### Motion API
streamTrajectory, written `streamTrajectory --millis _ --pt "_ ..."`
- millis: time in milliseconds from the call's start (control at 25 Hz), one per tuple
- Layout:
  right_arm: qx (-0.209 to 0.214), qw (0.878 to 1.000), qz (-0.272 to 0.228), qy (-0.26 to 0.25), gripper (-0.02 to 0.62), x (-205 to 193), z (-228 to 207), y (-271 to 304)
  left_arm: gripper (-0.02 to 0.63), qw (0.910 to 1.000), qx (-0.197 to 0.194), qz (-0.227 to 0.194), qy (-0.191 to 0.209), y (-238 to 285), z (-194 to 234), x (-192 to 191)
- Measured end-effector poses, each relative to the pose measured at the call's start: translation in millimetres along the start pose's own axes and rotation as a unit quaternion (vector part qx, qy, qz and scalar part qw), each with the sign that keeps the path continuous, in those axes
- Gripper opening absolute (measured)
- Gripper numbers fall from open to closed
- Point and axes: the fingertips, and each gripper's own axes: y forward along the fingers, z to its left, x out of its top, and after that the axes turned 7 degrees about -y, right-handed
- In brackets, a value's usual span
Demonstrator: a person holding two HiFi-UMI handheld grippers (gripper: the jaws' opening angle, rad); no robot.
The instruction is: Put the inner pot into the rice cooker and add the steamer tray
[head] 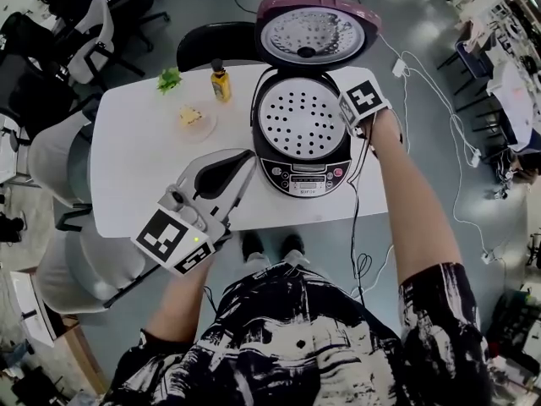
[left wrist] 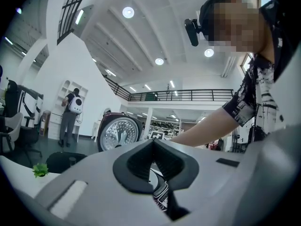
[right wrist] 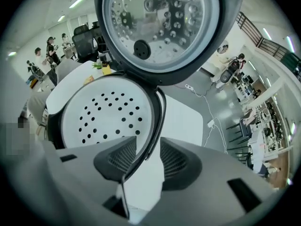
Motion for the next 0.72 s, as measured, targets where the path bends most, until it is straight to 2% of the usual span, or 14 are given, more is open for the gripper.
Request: streamTrajectory --millis 80,120,200,240,280,320,400,440,480,520,560,600,720 --pt "0.002 0.999 -0.047 0.003 0.150 11.9 -3.0 -12.7 0.005 1.0000 -0.001 0.001 0.002 2.6 -1.8 -1.3" --pt "0.010 0.996 -0.087 0.009 0.150 21.9 -2.1 -24.5 0.005 1.0000 0.000 0.001 0.004 3.9 -3.0 -1.4" --pt "0.039 0.979 -0.197 0.027 0.149 42.4 5.5 -64.7 0.005 1.0000 0.000 0.003 0.009 6.9 -6.5 -0.2" --pt "0.052 0.963 -0.261 0.033 0.149 49.6 11.2 -94.0 0.005 0.9999 -0.001 0.003 0.011 8.7 -8.7 1.6" --pt "0.061 0.942 -0.329 0.035 0.147 53.6 18.2 -128.8 0.005 0.9999 -0.001 0.003 0.015 10.5 -11.1 4.3" --pt "0.069 0.913 -0.400 0.035 0.146 54.3 26.9 -168.2 0.005 0.9998 -0.001 0.002 0.018 12.4 -13.6 7.7" --pt "0.083 0.839 -0.536 0.031 0.135 44.6 49.8 -251.9 0.005 0.9996 -0.002 0.000 0.027 16.4 -19.4 15.4" --pt "0.084 0.804 -0.588 0.029 0.130 34.2 62.2 -289.4 0.005 0.9995 -0.002 0.000 0.031 18.4 -22.6 18.9" --pt "0.076 0.778 -0.623 0.024 0.121 21.3 73.9 -320.0 0.005 0.9994 -0.001 0.001 0.036 20.6 -25.9 21.8" --pt "0.061 0.761 -0.646 0.015 0.101 7.0 84.3 -342.4 0.005 0.9992 -0.001 0.002 0.040 22.7 -29.2 24.0" --pt "0.042 0.752 -0.657 0.005 0.057 -7.2 93.6 -356.9 0.005 0.9990 0.001 0.004 0.044 24.7 -32.3 25.4" --pt "0.023 0.749 -0.662 -0.007 0.026 -20.2 102.0 -364.7 0.005 0.9989 0.003 0.006 0.046 26.4 -35.2 26.2" --pt "-0.005 0.755 -0.655 -0.023 0.000 -48.6 120.0 -364.9 0.005 0.9985 0.010 0.018 0.051 30.2 -43.2 26.0"
